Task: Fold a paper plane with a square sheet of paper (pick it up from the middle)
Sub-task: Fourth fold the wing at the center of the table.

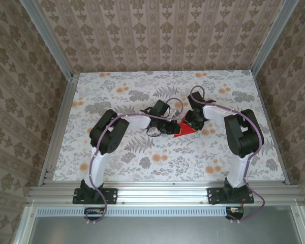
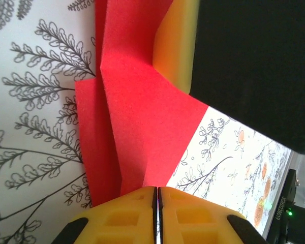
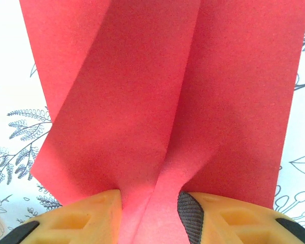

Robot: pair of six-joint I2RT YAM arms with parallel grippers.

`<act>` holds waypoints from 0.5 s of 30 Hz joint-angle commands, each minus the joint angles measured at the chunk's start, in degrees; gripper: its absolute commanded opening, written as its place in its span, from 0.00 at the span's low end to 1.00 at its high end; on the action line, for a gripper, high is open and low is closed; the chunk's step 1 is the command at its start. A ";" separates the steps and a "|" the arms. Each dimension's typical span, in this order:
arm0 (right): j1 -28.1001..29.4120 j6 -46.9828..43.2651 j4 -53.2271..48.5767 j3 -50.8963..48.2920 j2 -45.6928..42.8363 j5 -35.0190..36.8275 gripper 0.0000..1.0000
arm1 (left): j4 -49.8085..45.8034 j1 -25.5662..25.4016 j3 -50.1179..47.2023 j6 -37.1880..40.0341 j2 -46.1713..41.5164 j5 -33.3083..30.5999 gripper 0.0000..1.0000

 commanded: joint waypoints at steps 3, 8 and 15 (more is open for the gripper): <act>0.30 0.62 -4.65 -4.64 5.89 2.62 0.41 | -5.14 -0.13 1.53 2.16 0.60 -4.83 0.10; 0.17 0.07 -4.68 -4.29 5.40 2.05 0.42 | -7.74 -0.18 1.16 3.39 0.93 -7.38 0.08; -0.17 -4.76 -2.35 -3.21 -2.65 -3.09 0.44 | -8.92 -0.18 -0.26 3.65 1.56 -8.03 0.04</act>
